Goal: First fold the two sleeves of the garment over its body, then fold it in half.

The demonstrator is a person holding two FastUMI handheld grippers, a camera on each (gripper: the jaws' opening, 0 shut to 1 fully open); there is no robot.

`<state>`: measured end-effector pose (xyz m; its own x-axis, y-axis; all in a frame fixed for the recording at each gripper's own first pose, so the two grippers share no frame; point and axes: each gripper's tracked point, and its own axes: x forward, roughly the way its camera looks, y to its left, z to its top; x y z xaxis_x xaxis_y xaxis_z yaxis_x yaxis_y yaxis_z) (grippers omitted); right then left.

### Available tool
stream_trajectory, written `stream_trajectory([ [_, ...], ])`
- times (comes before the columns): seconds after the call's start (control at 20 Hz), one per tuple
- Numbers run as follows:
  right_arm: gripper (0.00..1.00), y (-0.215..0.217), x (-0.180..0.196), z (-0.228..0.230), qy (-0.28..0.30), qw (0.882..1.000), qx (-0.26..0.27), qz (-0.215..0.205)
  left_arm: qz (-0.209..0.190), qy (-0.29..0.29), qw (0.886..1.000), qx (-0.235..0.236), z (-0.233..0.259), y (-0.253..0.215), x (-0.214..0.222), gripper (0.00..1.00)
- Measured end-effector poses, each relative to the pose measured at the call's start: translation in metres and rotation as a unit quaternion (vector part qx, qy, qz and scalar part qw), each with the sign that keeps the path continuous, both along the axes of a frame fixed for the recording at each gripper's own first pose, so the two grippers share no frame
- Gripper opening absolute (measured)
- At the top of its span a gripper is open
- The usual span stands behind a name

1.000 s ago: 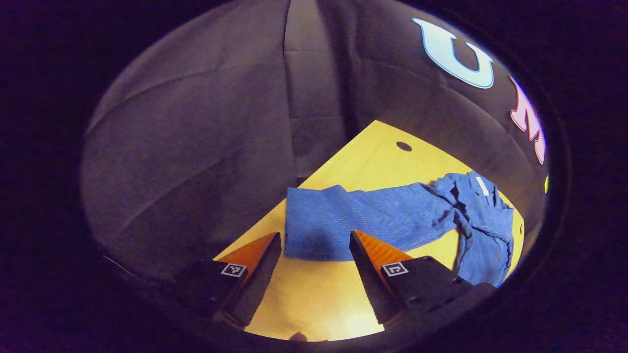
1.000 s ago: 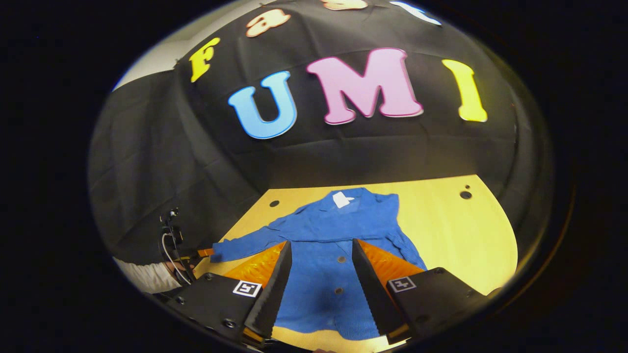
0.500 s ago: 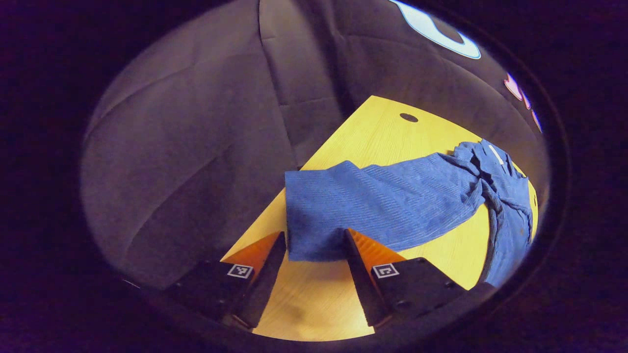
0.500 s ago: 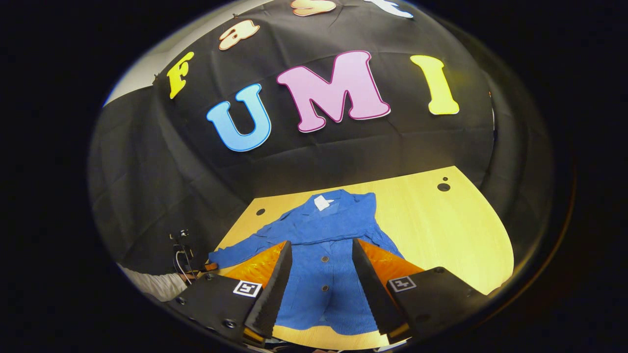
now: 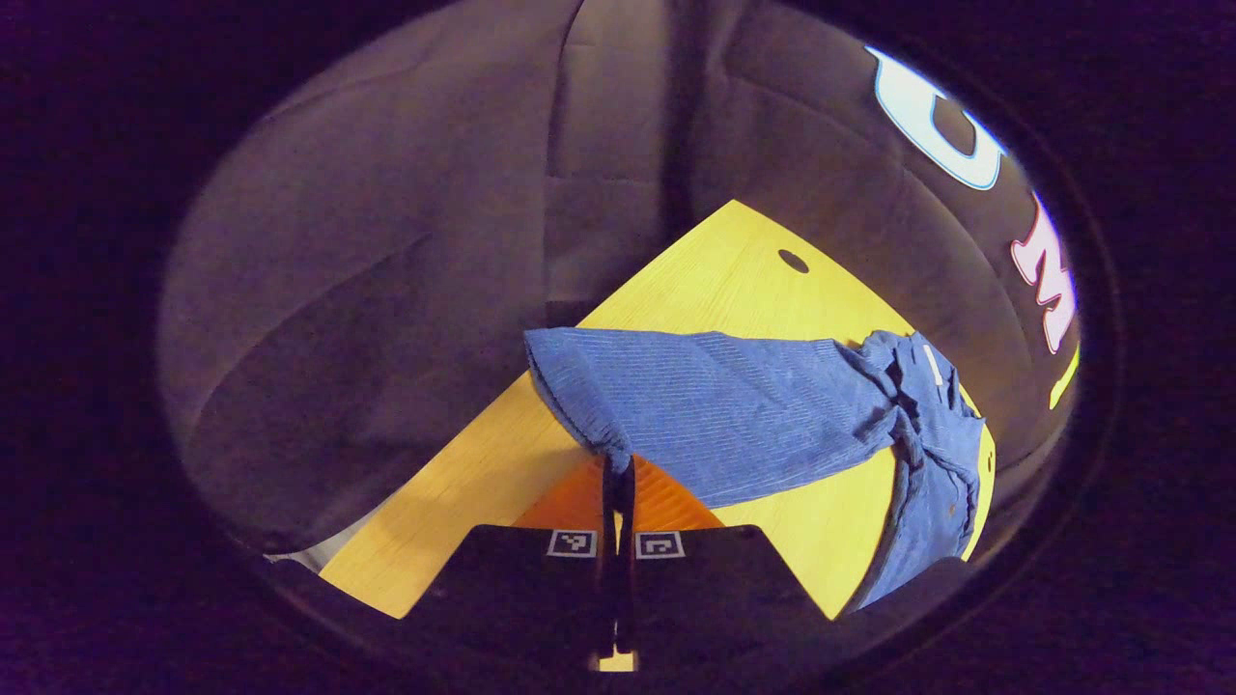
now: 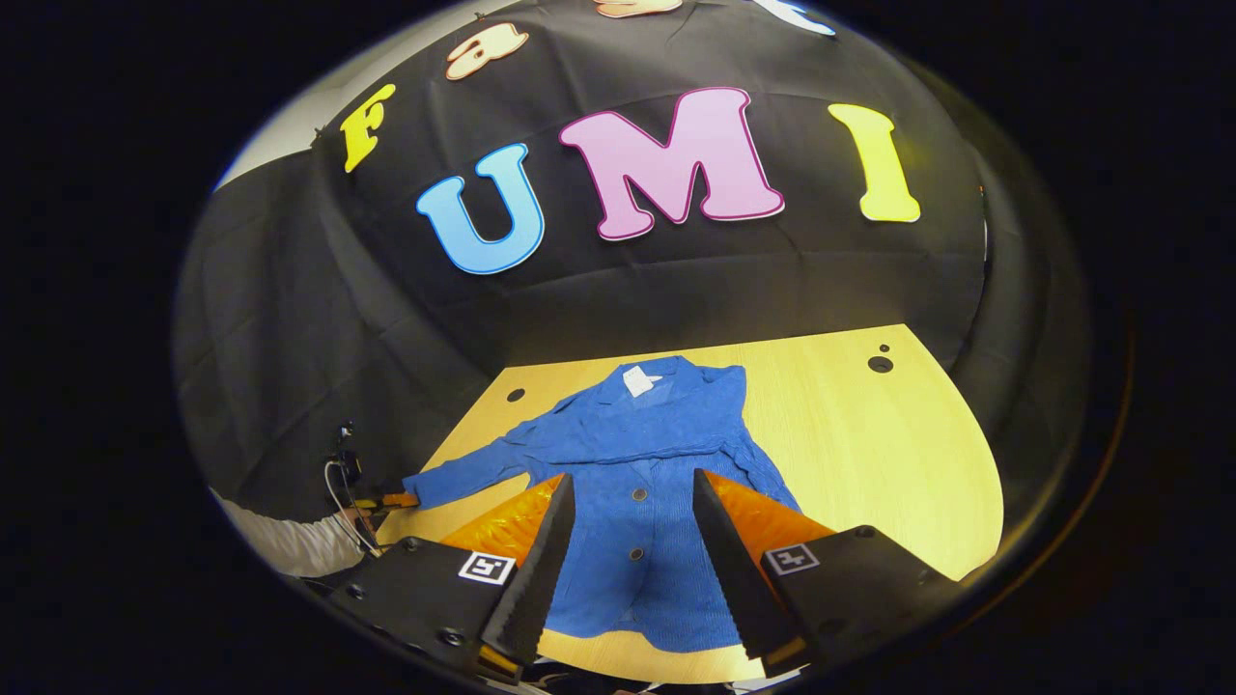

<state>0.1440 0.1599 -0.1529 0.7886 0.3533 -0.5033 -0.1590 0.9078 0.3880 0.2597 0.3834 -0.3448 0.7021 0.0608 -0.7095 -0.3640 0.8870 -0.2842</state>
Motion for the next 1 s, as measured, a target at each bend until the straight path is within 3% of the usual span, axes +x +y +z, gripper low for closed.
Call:
stream_trajectory([
  [0.2, 0.79, -0.005, -0.002, -0.008, 0.009, 1.000, 0.021, -0.008, -0.044, -0.078, 0.996, -0.013, 0.062, -0.032, 0.021, 0.00],
  [0.4, 0.79, -0.015, 0.000, -0.012, 0.014, 0.999, 0.033, -0.010, -0.103, -0.141, 0.985, -0.012, 0.131, -0.087, 0.045, 0.00],
  [0.6, 0.79, -0.035, 0.004, -0.011, 0.010, 0.999, 0.043, -0.020, -0.175, -0.196, 0.965, -0.012, 0.199, -0.182, 0.077, 0.00],
  [0.7, 0.79, -0.052, 0.002, -0.013, 0.012, 0.999, 0.044, -0.029, -0.212, -0.239, 0.947, -0.016, 0.234, -0.241, 0.106, 0.00],
  [0.8, 0.79, -0.073, -0.003, -0.015, 0.014, 0.998, 0.045, -0.043, -0.261, -0.253, 0.932, 0.000, 0.241, -0.295, 0.116, 0.00],
  [0.85, 0.79, -0.085, -0.006, -0.018, 0.017, 0.997, 0.046, -0.052, -0.278, -0.242, 0.930, 0.002, 0.234, -0.321, 0.124, 0.00],
  [1.0, 0.79, -0.119, -0.016, -0.026, 0.025, 0.995, 0.048, -0.082, -0.333, -0.220, 0.916, -0.026, 0.215, -0.410, 0.139, 0.00],
])
